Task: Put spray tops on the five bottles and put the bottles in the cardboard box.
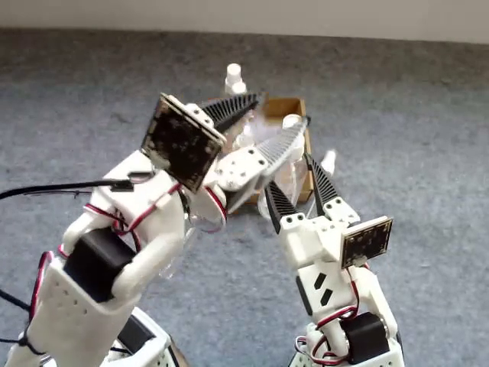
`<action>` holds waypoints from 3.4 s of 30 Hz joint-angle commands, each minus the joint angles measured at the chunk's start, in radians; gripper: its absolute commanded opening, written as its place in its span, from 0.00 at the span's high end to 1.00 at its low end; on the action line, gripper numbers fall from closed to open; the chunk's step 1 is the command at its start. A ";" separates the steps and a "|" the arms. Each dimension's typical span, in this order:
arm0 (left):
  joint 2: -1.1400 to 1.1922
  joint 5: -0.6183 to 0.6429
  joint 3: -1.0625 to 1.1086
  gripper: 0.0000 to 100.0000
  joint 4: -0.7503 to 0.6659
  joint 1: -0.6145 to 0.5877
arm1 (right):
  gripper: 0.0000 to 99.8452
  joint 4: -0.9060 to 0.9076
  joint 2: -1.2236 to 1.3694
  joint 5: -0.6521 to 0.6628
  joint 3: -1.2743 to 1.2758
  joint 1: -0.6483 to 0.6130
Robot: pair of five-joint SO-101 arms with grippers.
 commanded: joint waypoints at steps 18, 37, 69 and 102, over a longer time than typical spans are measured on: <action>0.214 -0.095 -0.272 0.82 0.189 -0.091 | 1.00 0.038 -0.004 0.077 -0.059 -0.007; 0.213 -0.097 -0.171 0.87 0.706 -0.484 | 1.00 -0.774 1.138 0.163 -0.512 0.177; 0.214 -0.097 0.479 0.87 0.193 -0.720 | 1.00 -1.265 2.351 0.021 -1.041 0.243; 0.219 -0.097 0.479 0.87 0.193 -0.720 | 1.00 -1.629 2.356 0.129 -0.869 0.232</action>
